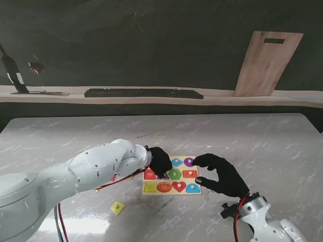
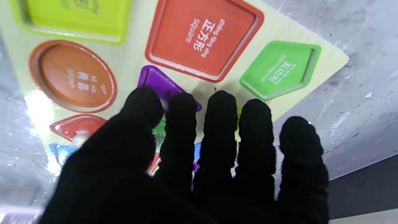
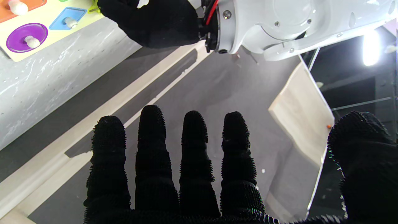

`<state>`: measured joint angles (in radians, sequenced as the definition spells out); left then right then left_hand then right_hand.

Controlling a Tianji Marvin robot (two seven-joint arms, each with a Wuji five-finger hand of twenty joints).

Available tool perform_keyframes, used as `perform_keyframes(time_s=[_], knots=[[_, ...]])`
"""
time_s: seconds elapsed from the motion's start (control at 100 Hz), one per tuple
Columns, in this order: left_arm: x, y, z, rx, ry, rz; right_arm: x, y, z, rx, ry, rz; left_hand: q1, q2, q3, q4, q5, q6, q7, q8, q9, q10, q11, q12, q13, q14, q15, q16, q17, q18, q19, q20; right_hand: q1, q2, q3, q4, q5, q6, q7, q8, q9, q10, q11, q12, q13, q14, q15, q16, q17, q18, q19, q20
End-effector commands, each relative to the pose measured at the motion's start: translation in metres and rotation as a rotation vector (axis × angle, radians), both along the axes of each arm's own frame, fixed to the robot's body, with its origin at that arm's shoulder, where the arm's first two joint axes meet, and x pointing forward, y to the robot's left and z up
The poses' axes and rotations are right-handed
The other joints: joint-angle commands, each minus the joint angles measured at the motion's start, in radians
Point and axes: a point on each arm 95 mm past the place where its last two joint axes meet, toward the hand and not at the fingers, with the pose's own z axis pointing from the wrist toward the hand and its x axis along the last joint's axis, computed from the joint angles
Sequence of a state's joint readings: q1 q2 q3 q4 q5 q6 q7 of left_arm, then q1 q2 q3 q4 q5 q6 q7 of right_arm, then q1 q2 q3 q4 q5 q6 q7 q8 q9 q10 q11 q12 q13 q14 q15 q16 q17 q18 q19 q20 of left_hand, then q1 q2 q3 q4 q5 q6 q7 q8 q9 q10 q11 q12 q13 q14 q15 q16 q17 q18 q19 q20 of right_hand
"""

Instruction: Fit puzzle pieces into a puzzle board

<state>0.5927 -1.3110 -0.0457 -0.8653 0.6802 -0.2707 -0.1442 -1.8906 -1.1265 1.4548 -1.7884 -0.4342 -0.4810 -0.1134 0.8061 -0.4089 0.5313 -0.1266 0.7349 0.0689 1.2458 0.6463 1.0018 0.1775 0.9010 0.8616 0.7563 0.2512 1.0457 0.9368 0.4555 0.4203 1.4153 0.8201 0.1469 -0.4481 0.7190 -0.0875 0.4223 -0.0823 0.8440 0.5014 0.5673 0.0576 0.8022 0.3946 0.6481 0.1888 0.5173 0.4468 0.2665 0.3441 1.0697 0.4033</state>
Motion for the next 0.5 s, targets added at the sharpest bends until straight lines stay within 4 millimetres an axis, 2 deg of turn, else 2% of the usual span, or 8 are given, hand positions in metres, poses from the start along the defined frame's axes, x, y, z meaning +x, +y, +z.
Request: perform_keyframes(time_s=[0.0, 0.07, 0.23, 0.26, 0.33, 0.36, 0.44, 0.49], knots=[[-0.0039, 0.0062, -0.0085, 0.028, 0.010, 0.004, -0.0025, 0.0018, -0.0019, 0.006, 0.004, 0.002, 0.041, -0.008, -0.102, -0.005, 0.027, -0.019, 0.047, 0.033, 0.031, -0.013, 0.042, -0.005, 0.033, -0.018, 0.037, -0.011, 0.014, -0.025, 0.050, -0.018, 0.003, 0.019, -0.022, 0.030, 0.009, -0.013, -0.018, 0.006, 0.013, 0.019, 0.003, 0.007, 0.014, -0.008, 0.011, 0.021, -0.013, -0.013, 0.008, 0.019], [-0.0045, 0.0065, -0.0084, 0.031, 0.003, 0.005, -0.0025, 0.0017, -0.0018, 0.007, 0.004, 0.002, 0.008, 0.007, -0.124, -0.008, 0.032, -0.012, 0.049, 0.038, 0.034, -0.015, 0.046, -0.004, 0.036, -0.018, 0.040, -0.011, 0.019, -0.022, 0.053, -0.019, 0.003, 0.019, -0.022, 0.030, 0.010, -0.012, -0.017, 0.006, 0.013, 0.020, 0.003, 0.007, 0.014, -0.007, 0.010, 0.021, -0.012, -0.015, 0.008, 0.019], [-0.0052, 0.0079, -0.0065, 0.033, -0.026, 0.003, -0.0023, 0.0017, -0.0018, 0.008, 0.004, 0.002, -0.081, 0.078, -0.219, 0.021, 0.035, 0.014, 0.013, 0.081, 0.020, -0.017, 0.047, -0.005, 0.030, -0.024, 0.043, -0.016, 0.021, -0.025, 0.057, -0.028, 0.004, 0.020, -0.022, 0.030, 0.010, -0.011, -0.017, 0.006, 0.014, 0.019, 0.003, 0.008, 0.015, -0.007, 0.011, 0.021, -0.013, -0.015, 0.008, 0.019], [-0.0053, 0.0082, -0.0059, 0.030, -0.032, 0.003, -0.0023, 0.0017, -0.0018, 0.008, 0.005, 0.002, -0.094, 0.098, -0.259, 0.042, 0.041, 0.019, -0.019, 0.147, 0.018, -0.016, 0.046, -0.004, 0.028, -0.025, 0.041, -0.017, 0.020, -0.027, 0.058, -0.031, 0.004, 0.020, -0.022, 0.030, 0.010, -0.011, -0.017, 0.006, 0.014, 0.019, 0.003, 0.008, 0.014, -0.008, 0.011, 0.021, -0.012, -0.015, 0.008, 0.019], [-0.0059, 0.0092, -0.0041, 0.022, -0.044, 0.010, -0.0023, 0.0018, -0.0019, 0.008, 0.005, 0.002, -0.126, 0.106, -0.286, 0.043, 0.033, 0.024, -0.031, 0.158, 0.008, -0.013, 0.041, -0.006, 0.020, -0.025, 0.036, -0.018, 0.015, -0.029, 0.054, -0.034, 0.005, 0.021, -0.022, 0.030, 0.010, -0.011, -0.017, 0.006, 0.012, 0.019, 0.003, 0.008, 0.014, -0.008, 0.011, 0.021, -0.013, -0.015, 0.008, 0.019], [-0.0061, 0.0096, -0.0034, 0.019, -0.050, 0.013, -0.0023, 0.0017, -0.0019, 0.008, 0.005, 0.002, -0.093, 0.121, -0.380, 0.057, 0.034, 0.027, -0.053, 0.188, 0.005, -0.010, 0.036, -0.007, 0.018, -0.023, 0.032, -0.017, 0.012, -0.028, 0.053, -0.038, 0.005, 0.021, -0.022, 0.030, 0.011, -0.011, -0.017, 0.006, 0.014, 0.019, 0.004, 0.008, 0.014, -0.009, 0.011, 0.021, -0.012, -0.016, 0.008, 0.019], [-0.0067, 0.0114, -0.0007, 0.017, -0.062, 0.022, -0.0024, 0.0016, -0.0019, 0.008, 0.004, 0.003, -0.121, 0.128, -0.417, 0.053, 0.022, 0.028, -0.068, 0.186, -0.008, -0.011, 0.027, -0.010, 0.009, -0.026, 0.024, -0.020, 0.008, -0.031, 0.047, -0.041, 0.005, 0.023, -0.023, 0.030, 0.010, -0.013, -0.017, 0.006, 0.013, 0.019, 0.004, 0.008, 0.014, -0.009, 0.012, 0.021, -0.013, -0.016, 0.008, 0.019], [-0.0070, 0.0127, 0.0004, 0.008, -0.068, 0.030, -0.0025, 0.0015, -0.0018, 0.008, 0.003, 0.004, -0.078, 0.158, -0.546, 0.060, 0.016, 0.031, -0.065, 0.159, -0.011, -0.007, 0.021, -0.012, 0.005, -0.023, 0.017, -0.021, 0.004, -0.032, 0.047, -0.050, 0.006, 0.023, -0.023, 0.030, 0.010, -0.012, -0.017, 0.006, 0.013, 0.019, 0.004, 0.008, 0.014, -0.009, 0.013, 0.022, -0.013, -0.016, 0.008, 0.019]])
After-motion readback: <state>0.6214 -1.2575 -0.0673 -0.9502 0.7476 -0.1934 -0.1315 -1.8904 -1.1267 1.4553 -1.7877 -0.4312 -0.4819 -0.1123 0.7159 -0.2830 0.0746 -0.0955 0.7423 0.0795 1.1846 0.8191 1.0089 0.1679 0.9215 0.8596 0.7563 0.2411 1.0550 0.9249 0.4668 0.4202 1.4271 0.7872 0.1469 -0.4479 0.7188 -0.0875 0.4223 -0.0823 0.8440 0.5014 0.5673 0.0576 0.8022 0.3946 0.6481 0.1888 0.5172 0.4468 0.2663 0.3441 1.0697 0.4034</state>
